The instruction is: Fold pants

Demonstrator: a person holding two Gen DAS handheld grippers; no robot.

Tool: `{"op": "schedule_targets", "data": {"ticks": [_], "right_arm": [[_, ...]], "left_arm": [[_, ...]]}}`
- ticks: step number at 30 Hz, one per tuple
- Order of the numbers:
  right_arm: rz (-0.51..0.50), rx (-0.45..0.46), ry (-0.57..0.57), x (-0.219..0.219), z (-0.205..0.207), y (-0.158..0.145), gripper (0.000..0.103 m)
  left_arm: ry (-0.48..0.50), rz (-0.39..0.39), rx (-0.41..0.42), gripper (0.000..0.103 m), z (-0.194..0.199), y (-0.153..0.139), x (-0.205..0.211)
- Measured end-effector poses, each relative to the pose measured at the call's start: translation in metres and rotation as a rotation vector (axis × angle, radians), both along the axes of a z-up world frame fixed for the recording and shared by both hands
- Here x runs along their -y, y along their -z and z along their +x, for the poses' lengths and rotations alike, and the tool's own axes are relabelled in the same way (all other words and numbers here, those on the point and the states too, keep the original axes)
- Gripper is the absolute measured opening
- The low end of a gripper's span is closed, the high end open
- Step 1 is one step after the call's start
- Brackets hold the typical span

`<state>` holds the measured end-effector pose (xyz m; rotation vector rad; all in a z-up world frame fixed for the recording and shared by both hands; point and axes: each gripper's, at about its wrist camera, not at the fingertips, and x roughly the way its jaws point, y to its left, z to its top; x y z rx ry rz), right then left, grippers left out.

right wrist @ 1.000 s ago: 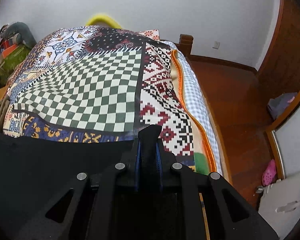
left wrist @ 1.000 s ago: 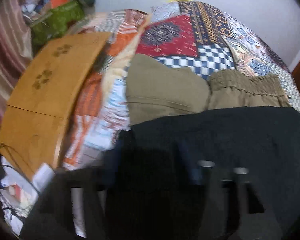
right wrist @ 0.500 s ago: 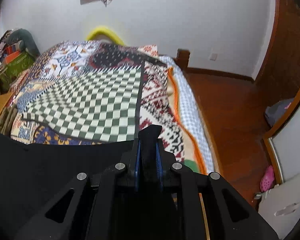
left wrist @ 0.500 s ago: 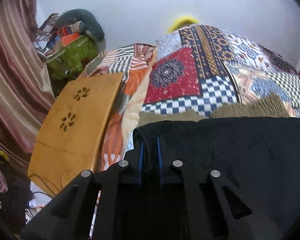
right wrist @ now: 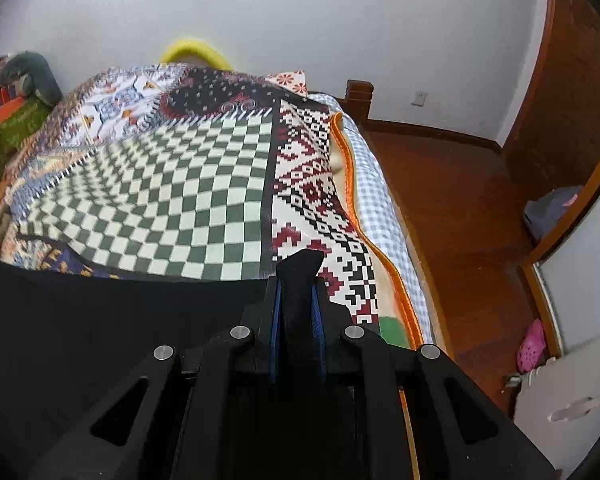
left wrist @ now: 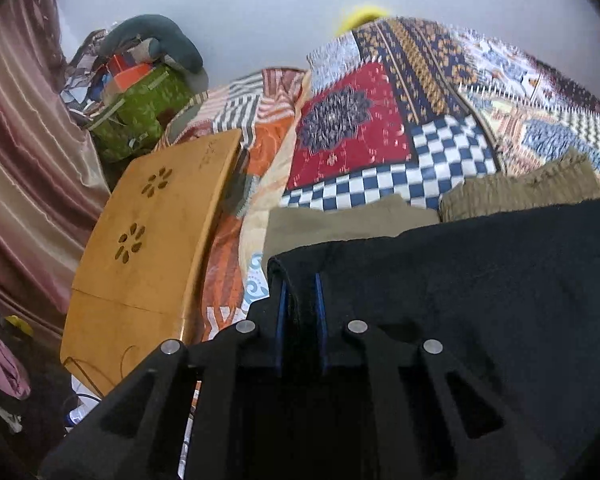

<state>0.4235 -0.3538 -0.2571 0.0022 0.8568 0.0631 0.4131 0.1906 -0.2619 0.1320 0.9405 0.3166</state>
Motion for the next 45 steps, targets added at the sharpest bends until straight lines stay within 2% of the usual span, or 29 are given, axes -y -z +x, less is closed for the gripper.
{"op": "schedule_targets", "data": {"ticks": [3, 5, 7, 8, 9, 10, 11, 12, 14, 18, 22, 27, 32, 36, 40, 42, 44, 45], "right_arm": [[0.024, 0.033, 0.004, 0.006, -0.009, -0.015, 0.012], [0.031, 0.029, 0.007, 0.009, -0.013, -0.022, 0.013], [0.047, -0.033, 0.007, 0.012, -0.013, -0.023, 0.02], [0.05, -0.056, 0.015, 0.014, -0.015, -0.023, 0.03], [0.047, -0.069, 0.023, 0.016, -0.018, -0.024, 0.034], [0.048, -0.073, 0.019, 0.019, -0.026, -0.026, 0.04], [0.051, -0.075, 0.014, 0.022, -0.032, -0.028, 0.045], [0.057, -0.077, 0.011, 0.026, -0.042, -0.032, 0.048], [0.065, -0.076, 0.008, 0.033, -0.057, -0.038, 0.051], [0.053, -0.071, 0.012, 0.052, -0.1, -0.049, 0.052], [0.04, -0.083, 0.039, 0.068, -0.143, -0.048, 0.052], [0.035, -0.147, 0.068, 0.074, -0.2, -0.022, 0.052], [0.068, -0.194, 0.094, 0.07, -0.232, 0.003, 0.052], [0.08, -0.211, 0.119, 0.071, -0.24, 0.014, 0.052], [0.103, -0.219, 0.13, 0.072, -0.244, 0.019, 0.052], [0.104, -0.209, 0.126, 0.071, -0.243, 0.017, 0.052], [0.102, -0.2, 0.127, 0.072, -0.247, 0.016, 0.052], [0.102, -0.196, 0.131, 0.074, -0.246, 0.014, 0.052]], "left_arm": [[0.001, -0.017, 0.028, 0.014, -0.007, -0.014, 0.0], [0.003, -0.034, 0.0, 0.017, -0.008, -0.015, -0.001], [-0.023, -0.037, -0.039, 0.029, -0.009, -0.013, -0.003], [-0.034, -0.035, -0.045, 0.031, -0.011, -0.013, -0.005], [-0.04, -0.033, -0.042, 0.038, -0.014, -0.015, -0.007], [-0.046, -0.029, -0.037, 0.049, -0.017, -0.016, -0.009], [-0.055, -0.02, -0.027, 0.057, -0.022, -0.018, -0.01], [-0.068, -0.006, -0.014, 0.066, -0.029, -0.023, -0.011], [-0.062, -0.01, 0.006, 0.067, -0.044, -0.029, -0.011], [-0.032, -0.056, -0.006, 0.067, -0.083, -0.036, -0.01], [-0.015, -0.084, -0.028, 0.069, -0.129, -0.035, -0.009], [-0.051, -0.143, -0.059, 0.069, -0.196, -0.025, -0.015], [-0.102, -0.195, -0.077, 0.071, -0.247, -0.015, -0.023], [-0.084, -0.221, -0.096, 0.075, -0.266, -0.007, -0.017], [-0.062, -0.202, -0.151, 0.075, -0.266, 0.014, -0.007], [-0.087, -0.217, -0.169, 0.077, -0.264, 0.028, -0.009], [-0.13, -0.252, -0.147, 0.077, -0.266, 0.032, -0.012], [-0.145, -0.256, -0.131, 0.073, -0.267, 0.031, -0.012]]}}
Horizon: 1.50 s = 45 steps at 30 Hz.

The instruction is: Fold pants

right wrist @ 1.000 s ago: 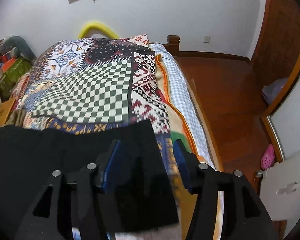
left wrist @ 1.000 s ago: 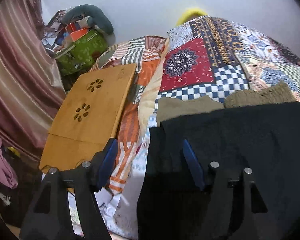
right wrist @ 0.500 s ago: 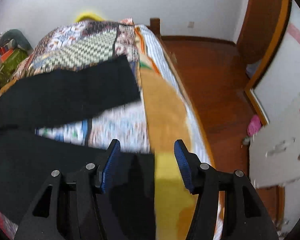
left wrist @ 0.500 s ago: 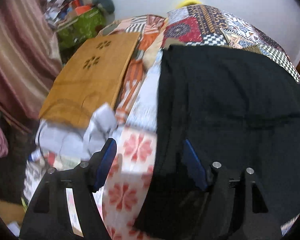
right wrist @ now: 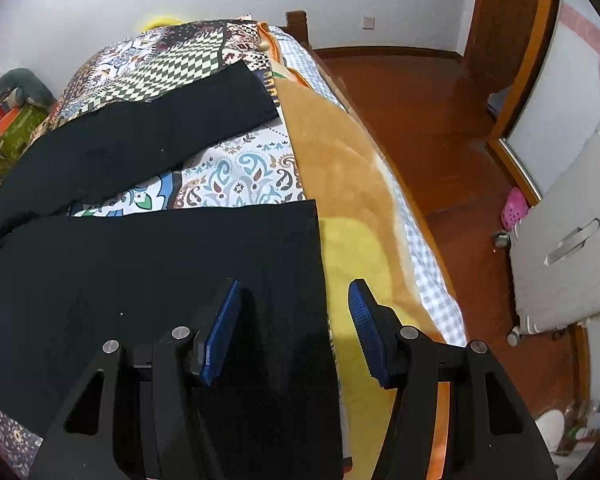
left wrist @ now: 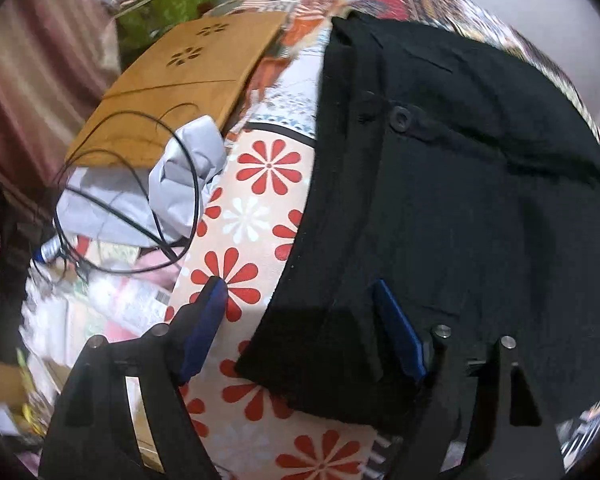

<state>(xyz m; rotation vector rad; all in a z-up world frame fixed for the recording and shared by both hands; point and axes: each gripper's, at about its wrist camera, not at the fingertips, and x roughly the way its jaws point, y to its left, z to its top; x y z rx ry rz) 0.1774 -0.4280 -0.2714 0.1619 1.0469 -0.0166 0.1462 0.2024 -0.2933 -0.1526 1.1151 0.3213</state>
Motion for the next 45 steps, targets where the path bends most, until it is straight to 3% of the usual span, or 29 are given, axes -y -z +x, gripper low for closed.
{"op": "schedule_targets", "data": {"ticks": [2, 4, 6, 11, 13, 20, 23, 27, 29, 34, 38, 42, 45], "right_arm": [[0.001, 0.007, 0.009, 0.003, -0.003, 0.0, 0.052], [0.004, 0.009, 0.021, 0.006, -0.005, -0.001, 0.052], [0.009, 0.011, 0.026, 0.007, -0.006, 0.0, 0.052], [0.025, 0.027, 0.022, 0.007, -0.008, 0.0, 0.052], [0.032, 0.029, 0.014, 0.005, -0.007, -0.001, 0.052], [0.054, 0.055, -0.039, -0.013, -0.003, -0.01, 0.052], [0.058, 0.068, -0.077, -0.026, 0.001, -0.018, 0.052], [0.056, 0.099, -0.138, -0.052, 0.015, -0.035, 0.052], [0.055, 0.116, -0.167, -0.063, 0.024, -0.043, 0.052], [0.056, 0.166, -0.261, -0.103, 0.057, -0.062, 0.052], [0.058, 0.192, -0.348, -0.137, 0.086, -0.072, 0.052], [0.046, 0.214, -0.433, -0.179, 0.118, -0.077, 0.052], [0.04, 0.223, -0.459, -0.205, 0.139, -0.07, 0.07]], "left_arm": [[0.01, 0.002, 0.018, 0.059, -0.003, -0.001, 0.004], [0.027, 0.001, 0.027, 0.032, -0.004, -0.003, 0.011], [0.022, 0.022, 0.021, 0.017, -0.004, -0.004, 0.015], [0.002, 0.001, 0.026, 0.013, -0.012, -0.006, 0.01], [-0.015, 0.022, 0.023, 0.007, -0.018, -0.008, 0.008], [-0.038, 0.037, 0.014, 0.004, -0.04, -0.01, 0.002], [-0.019, -0.007, 0.016, 0.004, -0.039, -0.017, -0.003], [-0.013, -0.082, 0.087, 0.006, -0.028, -0.041, -0.01], [-0.001, -0.088, 0.135, 0.015, -0.019, -0.058, -0.011], [0.036, -0.016, 0.217, 0.064, 0.026, -0.092, -0.008], [0.061, 0.003, 0.262, 0.074, 0.07, -0.103, -0.008], [0.084, 0.1, 0.255, 0.083, 0.122, -0.095, -0.009], [0.072, 0.095, 0.215, 0.083, 0.155, -0.078, -0.019]]}}
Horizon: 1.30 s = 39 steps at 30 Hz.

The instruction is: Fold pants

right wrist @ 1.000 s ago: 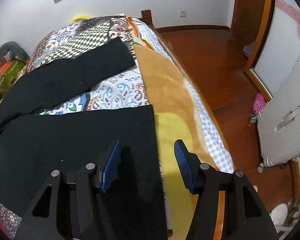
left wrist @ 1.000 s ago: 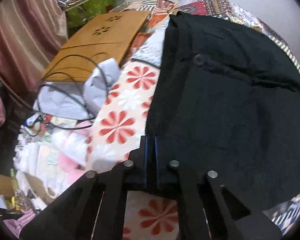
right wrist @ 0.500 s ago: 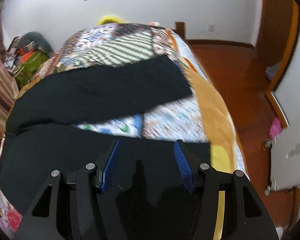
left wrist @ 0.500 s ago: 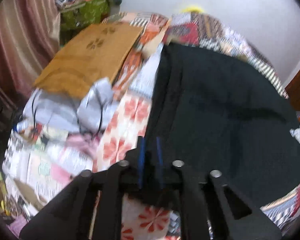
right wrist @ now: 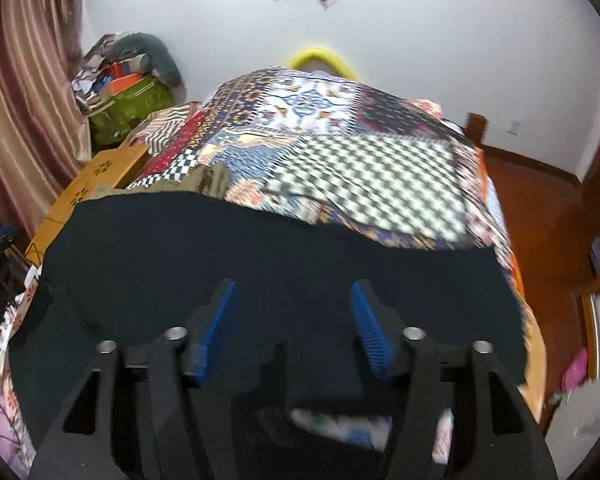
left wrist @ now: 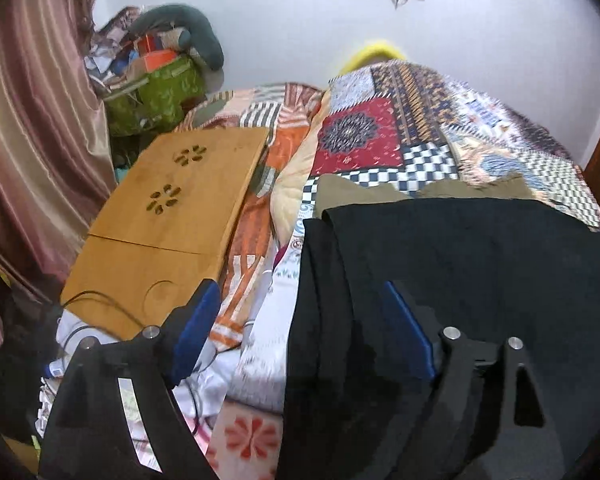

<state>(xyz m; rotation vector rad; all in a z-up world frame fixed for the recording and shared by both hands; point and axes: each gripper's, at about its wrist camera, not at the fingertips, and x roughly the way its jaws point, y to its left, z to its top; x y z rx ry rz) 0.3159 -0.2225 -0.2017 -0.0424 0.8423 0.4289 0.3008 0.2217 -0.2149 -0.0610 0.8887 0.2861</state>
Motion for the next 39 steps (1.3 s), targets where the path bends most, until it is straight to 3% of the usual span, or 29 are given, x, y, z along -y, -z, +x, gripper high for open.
{"op": "schedule_targets", "data": {"ticks": [10, 20, 22, 23, 25, 27, 29, 31, 34, 39], "right_arm": [[-0.068, -0.072, -0.135, -0.064, 0.068, 0.042, 0.071], [-0.079, -0.215, -0.312, -0.099, 0.11, 0.063, 0.071], [-0.066, -0.223, -0.32, -0.097, 0.108, 0.064, 0.07], [-0.063, -0.223, -0.326, -0.096, 0.107, 0.064, 0.065], [-0.054, -0.232, -0.352, -0.097, 0.104, 0.064, 0.054], [-0.067, -0.245, -0.367, -0.098, 0.097, 0.064, 0.043], [-0.09, -0.246, -0.384, -0.102, 0.094, 0.064, 0.024], [-0.139, -0.223, -0.393, -0.108, 0.087, 0.064, 0.013], [-0.203, -0.147, -0.389, -0.111, 0.073, 0.062, 0.008], [-0.164, -0.095, -0.351, -0.102, 0.063, 0.047, 0.005]], "left_arm": [[0.008, -0.051, -0.079, 0.083, 0.077, 0.052, -0.019], [0.026, -0.136, -0.098, 0.083, 0.101, 0.079, -0.015], [0.032, -0.139, -0.095, 0.074, 0.102, 0.078, -0.014], [0.046, -0.146, -0.097, 0.069, 0.102, 0.077, -0.013], [0.087, -0.174, -0.108, 0.046, 0.103, 0.074, -0.008], [0.104, -0.125, -0.116, 0.04, 0.104, 0.069, 0.0], [0.114, -0.078, -0.111, 0.033, 0.102, 0.065, 0.005], [0.114, -0.085, -0.107, 0.024, 0.1, 0.062, 0.005], [0.103, -0.108, -0.09, 0.021, 0.096, 0.054, 0.001], [0.112, -0.089, -0.052, 0.019, 0.087, 0.035, 0.004]]}}
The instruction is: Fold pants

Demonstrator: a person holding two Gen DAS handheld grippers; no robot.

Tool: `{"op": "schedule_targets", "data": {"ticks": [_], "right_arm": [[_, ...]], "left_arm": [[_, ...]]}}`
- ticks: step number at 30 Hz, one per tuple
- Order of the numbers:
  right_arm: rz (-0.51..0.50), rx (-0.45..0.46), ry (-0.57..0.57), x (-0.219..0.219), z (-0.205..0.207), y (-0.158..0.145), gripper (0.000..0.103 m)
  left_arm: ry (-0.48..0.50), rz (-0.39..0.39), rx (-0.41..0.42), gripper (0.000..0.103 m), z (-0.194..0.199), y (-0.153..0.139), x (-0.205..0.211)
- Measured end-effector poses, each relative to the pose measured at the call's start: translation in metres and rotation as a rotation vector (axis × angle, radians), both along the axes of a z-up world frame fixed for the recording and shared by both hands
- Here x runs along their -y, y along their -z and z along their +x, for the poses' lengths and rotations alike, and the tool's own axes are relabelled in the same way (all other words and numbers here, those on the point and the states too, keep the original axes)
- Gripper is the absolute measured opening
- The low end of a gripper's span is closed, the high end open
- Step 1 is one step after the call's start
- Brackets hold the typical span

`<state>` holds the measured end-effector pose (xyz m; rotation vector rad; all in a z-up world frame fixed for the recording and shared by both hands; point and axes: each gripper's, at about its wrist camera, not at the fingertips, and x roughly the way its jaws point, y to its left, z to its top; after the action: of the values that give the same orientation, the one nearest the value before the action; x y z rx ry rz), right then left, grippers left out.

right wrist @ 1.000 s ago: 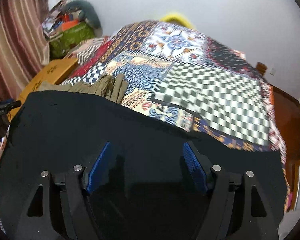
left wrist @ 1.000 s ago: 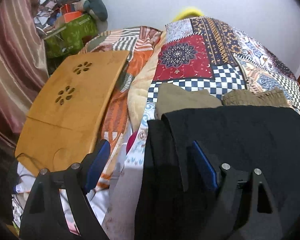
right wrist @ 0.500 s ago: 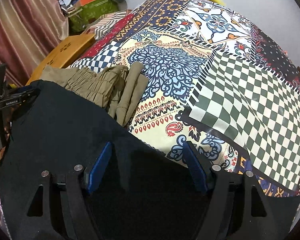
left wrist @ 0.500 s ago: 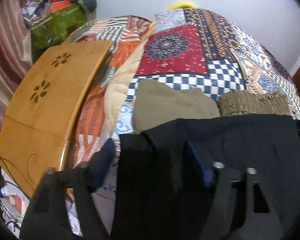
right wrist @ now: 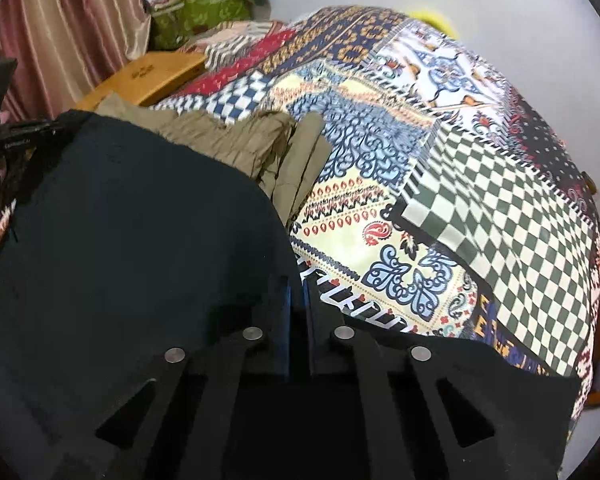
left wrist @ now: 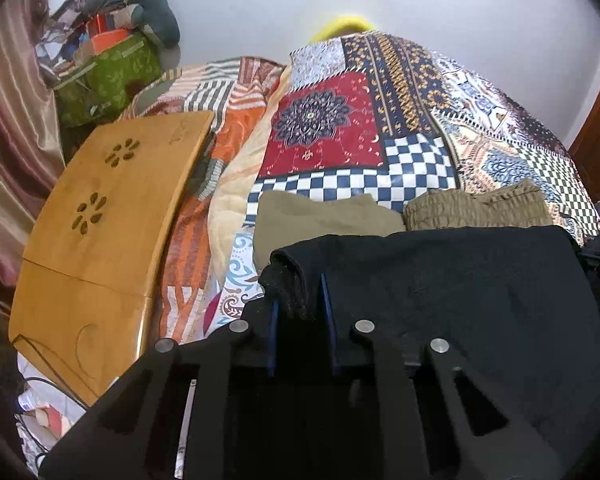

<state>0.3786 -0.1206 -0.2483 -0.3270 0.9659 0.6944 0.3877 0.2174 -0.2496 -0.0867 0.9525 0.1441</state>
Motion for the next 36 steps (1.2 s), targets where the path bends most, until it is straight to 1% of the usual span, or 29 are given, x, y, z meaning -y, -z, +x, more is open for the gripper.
{"op": "schedule_targets", "data": {"ticks": [3, 6, 7, 10, 16, 17, 21, 27, 32, 36], "right_arm": [[0.037, 0.036, 0.014, 0.011, -0.009, -0.021, 0.004], [0.067, 0.063, 0.021, 0.017, -0.015, -0.04, 0.004], [0.07, 0.071, 0.02, 0.015, -0.013, -0.042, 0.004], [0.086, 0.091, 0.019, 0.02, -0.03, -0.057, 0.004], [0.109, 0.104, 0.018, 0.028, -0.064, -0.076, 0.004], [0.113, 0.102, 0.017, 0.028, -0.065, -0.077, 0.004], [0.128, 0.11, 0.013, 0.033, -0.092, -0.085, 0.004], [0.149, 0.11, 0.01, 0.043, -0.123, -0.092, 0.004], [0.157, 0.101, 0.009, 0.049, -0.154, -0.09, 0.004], [0.16, 0.088, 0.006, 0.051, -0.179, -0.085, 0.004]], "left_arm": [[0.009, 0.01, 0.018, 0.018, -0.006, -0.012, 0.003], [0.013, 0.003, 0.043, 0.018, -0.015, -0.026, 0.005], [0.013, 0.003, 0.055, 0.018, -0.02, -0.032, 0.006], [0.023, 0.009, 0.077, 0.017, -0.033, -0.046, 0.012], [0.038, 0.025, 0.102, 0.014, -0.063, -0.069, 0.021], [0.037, 0.025, 0.107, 0.014, -0.07, -0.073, 0.023], [0.037, 0.026, 0.122, 0.013, -0.097, -0.084, 0.027], [0.033, 0.025, 0.131, 0.013, -0.141, -0.092, 0.033], [0.025, 0.005, 0.128, 0.013, -0.177, -0.091, 0.033], [0.02, 0.005, 0.114, 0.013, -0.207, -0.083, 0.035]]}}
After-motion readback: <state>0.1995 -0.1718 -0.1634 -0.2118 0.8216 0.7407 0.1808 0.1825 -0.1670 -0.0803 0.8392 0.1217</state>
